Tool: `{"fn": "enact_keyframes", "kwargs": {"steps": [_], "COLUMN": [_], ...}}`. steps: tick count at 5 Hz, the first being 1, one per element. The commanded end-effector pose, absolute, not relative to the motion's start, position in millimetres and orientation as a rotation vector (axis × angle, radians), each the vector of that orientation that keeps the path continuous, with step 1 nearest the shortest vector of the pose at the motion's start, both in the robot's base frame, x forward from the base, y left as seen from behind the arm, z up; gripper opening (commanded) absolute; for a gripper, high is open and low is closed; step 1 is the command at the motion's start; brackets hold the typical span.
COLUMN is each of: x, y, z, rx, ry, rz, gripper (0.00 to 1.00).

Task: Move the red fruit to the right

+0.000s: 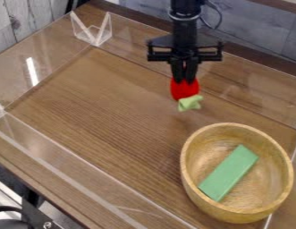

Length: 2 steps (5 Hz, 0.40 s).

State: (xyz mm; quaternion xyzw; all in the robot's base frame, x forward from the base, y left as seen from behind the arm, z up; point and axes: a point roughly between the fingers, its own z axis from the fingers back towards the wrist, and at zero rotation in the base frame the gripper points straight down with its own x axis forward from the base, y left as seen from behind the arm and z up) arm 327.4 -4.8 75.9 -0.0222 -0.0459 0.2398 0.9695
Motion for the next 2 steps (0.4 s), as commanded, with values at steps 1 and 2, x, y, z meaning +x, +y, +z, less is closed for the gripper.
{"fn": "enact_keyframes", "kwargs": {"steps": [1, 2], "x": [332.4, 330.3], "y": [-3.2, 0.8], "z": [108.7, 113.5], "rx": [-0.059, -0.05], "ry": [-0.185, -0.195], "rz": [0.522, 0.554], "gripper": [0.0, 0.0]}}
